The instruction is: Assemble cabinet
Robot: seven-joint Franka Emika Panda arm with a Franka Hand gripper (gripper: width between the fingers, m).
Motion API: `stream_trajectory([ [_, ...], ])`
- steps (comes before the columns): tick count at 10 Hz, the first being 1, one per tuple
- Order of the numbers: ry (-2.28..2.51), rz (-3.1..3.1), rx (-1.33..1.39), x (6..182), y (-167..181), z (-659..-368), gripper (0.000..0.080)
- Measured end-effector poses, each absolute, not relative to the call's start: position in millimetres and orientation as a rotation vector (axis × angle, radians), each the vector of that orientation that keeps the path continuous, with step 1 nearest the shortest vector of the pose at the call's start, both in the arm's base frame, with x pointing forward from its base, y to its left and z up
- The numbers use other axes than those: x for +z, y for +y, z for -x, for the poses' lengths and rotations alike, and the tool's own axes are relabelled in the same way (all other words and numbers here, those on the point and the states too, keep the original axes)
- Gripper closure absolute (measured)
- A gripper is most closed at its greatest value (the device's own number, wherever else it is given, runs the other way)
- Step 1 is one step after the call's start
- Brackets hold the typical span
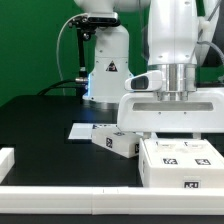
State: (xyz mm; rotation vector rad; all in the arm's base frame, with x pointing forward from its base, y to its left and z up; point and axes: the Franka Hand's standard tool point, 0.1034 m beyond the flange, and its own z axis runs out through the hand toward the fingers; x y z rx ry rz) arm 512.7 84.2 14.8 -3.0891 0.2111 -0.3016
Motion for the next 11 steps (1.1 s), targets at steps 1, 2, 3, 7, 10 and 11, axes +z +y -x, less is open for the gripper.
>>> stream_trajectory([
  [1, 0.211, 3.089, -0.301, 14.8, 84, -513, 0.0371],
  [2, 0.215, 3.091, -0.3, 14.5, 82, -512, 0.0509],
  [3, 0.213, 3.092, -0.298, 14.1, 82, -512, 0.0582],
  [7, 0.229, 3.069, -0.079, 43.8, 82, -502, 0.0582],
  [10, 0.422, 3.013, 0.101, 89.9, 96, -512, 0.0581],
  [11, 0.391, 3.023, 0.083, 84.8, 92, -511, 0.0581],
])
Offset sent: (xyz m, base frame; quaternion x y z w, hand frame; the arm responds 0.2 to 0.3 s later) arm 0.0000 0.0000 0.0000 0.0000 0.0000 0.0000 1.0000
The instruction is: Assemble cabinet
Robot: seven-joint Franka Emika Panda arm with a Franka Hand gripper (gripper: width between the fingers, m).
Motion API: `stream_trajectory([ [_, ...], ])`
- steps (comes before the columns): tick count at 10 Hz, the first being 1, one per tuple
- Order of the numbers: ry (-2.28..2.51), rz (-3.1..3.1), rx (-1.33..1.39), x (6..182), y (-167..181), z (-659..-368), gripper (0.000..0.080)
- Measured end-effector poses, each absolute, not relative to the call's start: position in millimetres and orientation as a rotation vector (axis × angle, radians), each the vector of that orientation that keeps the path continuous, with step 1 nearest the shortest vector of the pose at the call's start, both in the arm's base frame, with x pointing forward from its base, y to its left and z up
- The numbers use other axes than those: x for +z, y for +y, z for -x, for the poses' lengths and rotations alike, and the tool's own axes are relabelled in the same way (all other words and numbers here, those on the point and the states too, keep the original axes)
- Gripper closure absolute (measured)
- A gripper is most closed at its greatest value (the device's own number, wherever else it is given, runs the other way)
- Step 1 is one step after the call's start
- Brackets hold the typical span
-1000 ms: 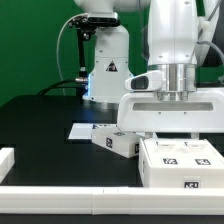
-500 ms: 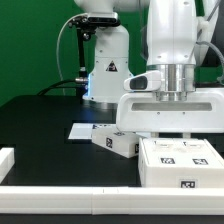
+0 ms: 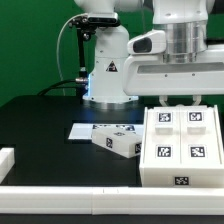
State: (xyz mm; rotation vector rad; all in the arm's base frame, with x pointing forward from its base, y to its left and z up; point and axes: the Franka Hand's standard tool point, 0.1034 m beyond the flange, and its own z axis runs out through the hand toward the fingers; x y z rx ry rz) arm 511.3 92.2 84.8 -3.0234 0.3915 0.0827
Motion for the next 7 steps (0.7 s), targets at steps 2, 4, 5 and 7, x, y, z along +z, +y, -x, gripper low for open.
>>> stream_trajectory([
  [2, 0.38, 3.029, 0.102, 84.5, 90, -509, 0.0581],
  [4, 0.256, 3.082, 0.2, 103.2, 77, -515, 0.0581],
  [5, 0.143, 3.117, 0.203, 113.2, 75, -523, 0.0581],
  [7, 0.103, 3.14, 0.16, 115.0, 85, -526, 0.0581],
])
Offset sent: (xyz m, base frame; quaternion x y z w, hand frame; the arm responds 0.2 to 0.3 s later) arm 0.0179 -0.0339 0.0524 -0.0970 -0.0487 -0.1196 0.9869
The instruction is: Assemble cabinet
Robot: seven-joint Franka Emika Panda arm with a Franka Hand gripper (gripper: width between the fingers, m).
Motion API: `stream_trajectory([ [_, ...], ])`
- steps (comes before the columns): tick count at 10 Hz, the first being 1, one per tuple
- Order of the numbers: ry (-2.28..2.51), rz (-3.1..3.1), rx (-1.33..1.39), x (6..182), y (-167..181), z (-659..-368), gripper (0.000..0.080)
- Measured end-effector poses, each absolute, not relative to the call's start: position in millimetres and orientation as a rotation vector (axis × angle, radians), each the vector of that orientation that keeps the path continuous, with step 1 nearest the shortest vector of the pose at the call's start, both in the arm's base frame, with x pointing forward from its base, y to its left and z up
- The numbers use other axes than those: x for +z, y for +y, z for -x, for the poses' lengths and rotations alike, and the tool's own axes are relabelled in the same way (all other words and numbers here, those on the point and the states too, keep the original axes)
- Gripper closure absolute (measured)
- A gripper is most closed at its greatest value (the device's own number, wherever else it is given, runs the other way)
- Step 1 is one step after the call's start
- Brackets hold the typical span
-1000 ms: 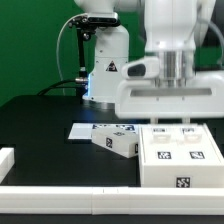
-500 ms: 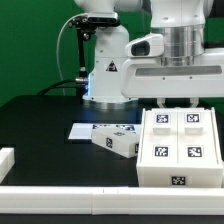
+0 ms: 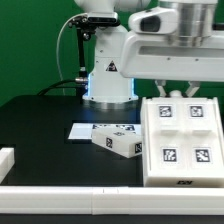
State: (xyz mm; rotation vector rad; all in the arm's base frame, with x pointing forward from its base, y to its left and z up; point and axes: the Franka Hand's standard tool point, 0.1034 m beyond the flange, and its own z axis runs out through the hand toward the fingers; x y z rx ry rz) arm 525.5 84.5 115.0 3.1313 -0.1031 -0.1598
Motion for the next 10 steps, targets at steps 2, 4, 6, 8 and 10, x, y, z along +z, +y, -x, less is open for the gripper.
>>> stream_trajectory([
  [2, -0.1, -3.13, -0.162, 114.6, 83, -525, 0.0581],
  [4, -0.001, -3.115, -0.189, 118.5, 77, -525, 0.0581],
  [6, 0.07, -3.105, -0.209, 118.5, 76, -525, 0.0581],
  [8, 0.056, -3.099, -0.226, 118.5, 76, -541, 0.0581],
  [10, 0.049, -3.098, -0.22, 118.2, 77, -545, 0.0581],
])
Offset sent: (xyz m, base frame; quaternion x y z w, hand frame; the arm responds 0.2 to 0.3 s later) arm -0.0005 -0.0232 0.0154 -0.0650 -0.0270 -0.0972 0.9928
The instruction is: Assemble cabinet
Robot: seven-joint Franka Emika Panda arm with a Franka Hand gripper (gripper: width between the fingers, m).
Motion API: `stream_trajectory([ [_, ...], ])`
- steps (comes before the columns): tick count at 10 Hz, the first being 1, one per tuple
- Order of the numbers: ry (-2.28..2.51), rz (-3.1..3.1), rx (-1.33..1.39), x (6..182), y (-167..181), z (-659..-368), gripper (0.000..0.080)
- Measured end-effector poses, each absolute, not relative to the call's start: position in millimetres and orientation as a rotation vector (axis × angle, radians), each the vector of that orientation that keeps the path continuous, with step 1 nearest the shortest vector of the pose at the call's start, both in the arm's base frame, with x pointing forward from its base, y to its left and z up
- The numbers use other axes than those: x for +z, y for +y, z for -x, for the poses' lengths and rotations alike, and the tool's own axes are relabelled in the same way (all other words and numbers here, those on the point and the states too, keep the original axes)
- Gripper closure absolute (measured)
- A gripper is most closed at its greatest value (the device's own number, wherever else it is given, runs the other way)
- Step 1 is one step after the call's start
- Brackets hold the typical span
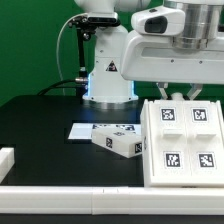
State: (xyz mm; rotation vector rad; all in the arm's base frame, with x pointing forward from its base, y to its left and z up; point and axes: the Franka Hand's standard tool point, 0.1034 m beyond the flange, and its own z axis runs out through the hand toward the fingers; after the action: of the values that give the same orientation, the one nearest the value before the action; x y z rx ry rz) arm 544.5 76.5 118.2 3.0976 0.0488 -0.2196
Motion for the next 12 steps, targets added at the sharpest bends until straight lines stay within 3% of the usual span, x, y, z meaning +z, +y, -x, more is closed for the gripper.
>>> stream_trajectory([
  [4, 0.042, -3.108, -0.224, 127.8, 74, -531, 0.0581],
  [7, 0.044, -3.098, -0.235, 124.0, 75, -546, 0.0581],
  [12, 0.027, -3.092, -0.265, 122.4, 78, -544, 0.0581],
])
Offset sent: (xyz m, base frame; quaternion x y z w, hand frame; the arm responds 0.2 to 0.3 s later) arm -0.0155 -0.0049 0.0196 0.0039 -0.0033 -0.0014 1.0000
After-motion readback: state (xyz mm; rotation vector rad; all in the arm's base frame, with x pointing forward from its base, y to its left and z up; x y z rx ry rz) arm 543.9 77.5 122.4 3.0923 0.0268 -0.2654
